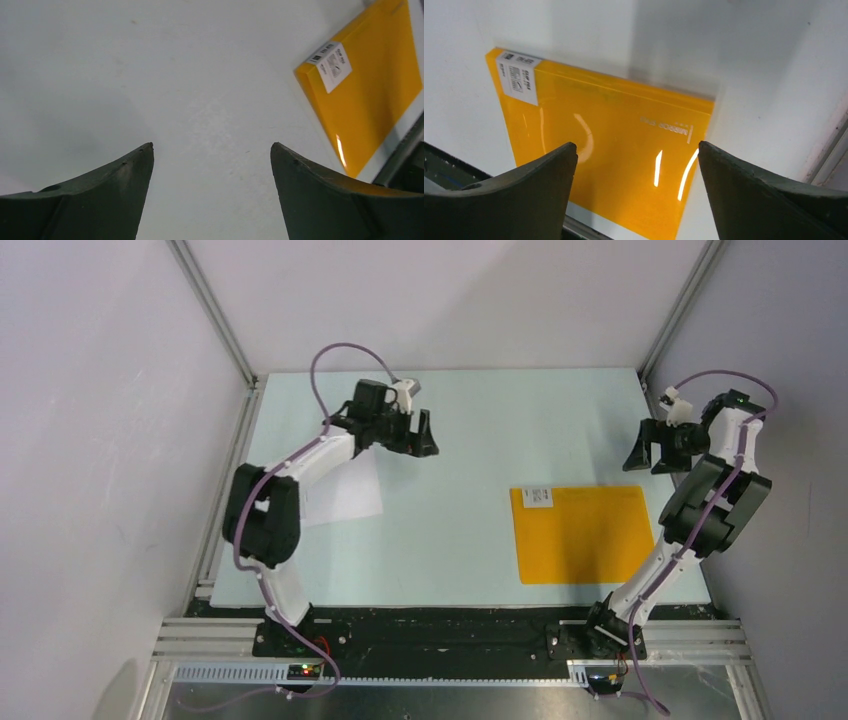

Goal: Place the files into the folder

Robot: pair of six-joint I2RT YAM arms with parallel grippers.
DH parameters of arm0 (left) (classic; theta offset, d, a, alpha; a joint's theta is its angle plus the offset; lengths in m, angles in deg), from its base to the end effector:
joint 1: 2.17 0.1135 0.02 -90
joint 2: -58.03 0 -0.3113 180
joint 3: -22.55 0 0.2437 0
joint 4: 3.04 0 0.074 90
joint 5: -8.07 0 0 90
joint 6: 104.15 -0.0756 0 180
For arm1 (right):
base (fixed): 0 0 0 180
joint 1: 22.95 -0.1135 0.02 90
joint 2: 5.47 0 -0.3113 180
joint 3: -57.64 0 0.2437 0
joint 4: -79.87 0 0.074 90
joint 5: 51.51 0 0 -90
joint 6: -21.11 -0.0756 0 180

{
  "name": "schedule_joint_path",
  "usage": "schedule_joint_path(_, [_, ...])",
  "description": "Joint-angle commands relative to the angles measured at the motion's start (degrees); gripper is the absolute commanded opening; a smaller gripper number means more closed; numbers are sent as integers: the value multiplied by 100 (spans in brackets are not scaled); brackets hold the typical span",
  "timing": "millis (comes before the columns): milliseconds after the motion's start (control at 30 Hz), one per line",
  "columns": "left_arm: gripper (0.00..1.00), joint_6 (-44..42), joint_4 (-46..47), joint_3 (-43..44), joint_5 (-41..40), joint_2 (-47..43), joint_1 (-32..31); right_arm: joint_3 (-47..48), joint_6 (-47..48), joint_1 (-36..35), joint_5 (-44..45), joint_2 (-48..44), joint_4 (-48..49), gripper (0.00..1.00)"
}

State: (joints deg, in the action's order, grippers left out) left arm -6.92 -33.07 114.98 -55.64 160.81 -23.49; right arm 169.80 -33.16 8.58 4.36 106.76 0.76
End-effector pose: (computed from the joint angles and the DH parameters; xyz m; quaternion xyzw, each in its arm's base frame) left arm 0.3945 -0.1899 0.2815 0.2031 0.8655 -0.3008 0.3451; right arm 0.3692 -0.1767 0.2672 -0.0625 0.9501 0.1933 0.2368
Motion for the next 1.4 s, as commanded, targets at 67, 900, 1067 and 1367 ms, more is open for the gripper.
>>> schedule_joint_path(67, [91,1118,698,563,573,666,-565,842,751,354,206,739,-736,99])
schedule_joint_path(900, [89,2573,2201,1732,1733,2913,-1606,603,1756,757,-24,1764,-1807,80])
schedule_joint_path(1067, [88,2702,2321,1779,1826,3061,-1634,521,1808,805,-373,1824,-2174,74])
schedule_joint_path(1367, [86,2722,2376,1770,1753,3129,-1636,399,1815,791,-1089,1772,-2702,66])
